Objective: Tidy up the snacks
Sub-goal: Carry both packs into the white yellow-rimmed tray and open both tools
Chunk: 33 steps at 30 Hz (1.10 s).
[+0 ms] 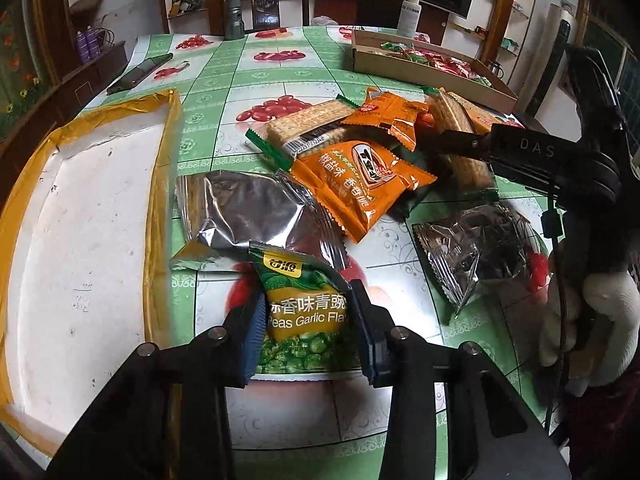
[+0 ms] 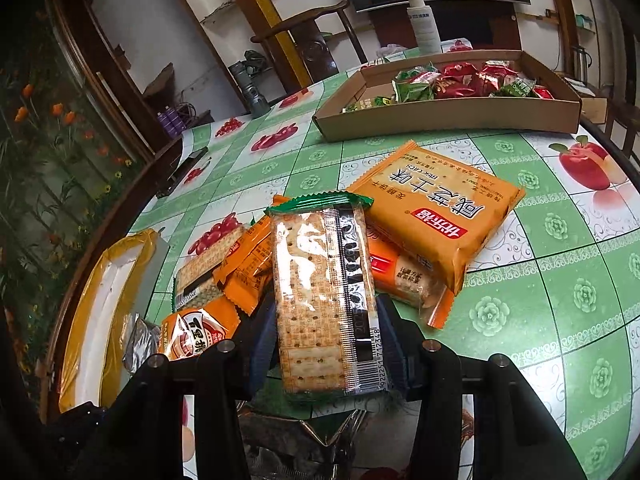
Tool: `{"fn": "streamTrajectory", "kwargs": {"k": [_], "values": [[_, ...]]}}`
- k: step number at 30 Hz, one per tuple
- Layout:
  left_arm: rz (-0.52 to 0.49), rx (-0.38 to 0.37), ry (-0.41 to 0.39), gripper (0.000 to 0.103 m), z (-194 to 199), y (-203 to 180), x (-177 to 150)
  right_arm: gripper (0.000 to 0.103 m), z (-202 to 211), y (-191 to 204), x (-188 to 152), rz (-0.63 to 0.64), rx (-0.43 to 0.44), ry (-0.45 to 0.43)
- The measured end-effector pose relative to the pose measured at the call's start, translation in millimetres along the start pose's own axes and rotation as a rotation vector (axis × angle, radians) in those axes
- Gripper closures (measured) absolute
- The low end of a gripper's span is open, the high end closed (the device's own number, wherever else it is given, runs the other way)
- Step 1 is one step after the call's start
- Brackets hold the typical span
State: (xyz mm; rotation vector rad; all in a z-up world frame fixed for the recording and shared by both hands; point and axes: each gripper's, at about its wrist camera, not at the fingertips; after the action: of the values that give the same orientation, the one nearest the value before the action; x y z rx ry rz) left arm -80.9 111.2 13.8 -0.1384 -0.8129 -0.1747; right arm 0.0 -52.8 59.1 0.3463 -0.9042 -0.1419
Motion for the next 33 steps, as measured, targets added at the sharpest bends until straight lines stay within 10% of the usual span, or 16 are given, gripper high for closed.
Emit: {"fn": "streamTrajectory", "kwargs": {"k": [11, 21, 33], "values": [[0.084, -0.075, -0.084, 0.067, 32.5, 20.2, 13.2, 0.055, 8.0, -2.2, 1.4, 0.002, -0.045, -0.044], [0.256, 0.009, -0.161, 0.067, 68.8, 109.4, 6.1, 0.055, 46.7, 2.6, 8.0, -0.028, -0.042, -0.122], [0.411, 0.134, -0.160, 0.066, 71.8, 193.7, -20.9, 0.056, 52.0, 148.9, -18.8, 0.156, 0.220, 0.060]]}}
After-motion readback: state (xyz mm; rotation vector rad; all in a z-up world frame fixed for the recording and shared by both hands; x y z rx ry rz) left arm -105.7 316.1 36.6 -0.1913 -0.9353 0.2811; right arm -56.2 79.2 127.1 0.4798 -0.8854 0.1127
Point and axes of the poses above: each gripper's, at about its wrist camera, not at the fingertips, and z roughly against the way its jaws point, y to its left, x to its top, and after that the axes turned 12 degrees about -y, right-handed
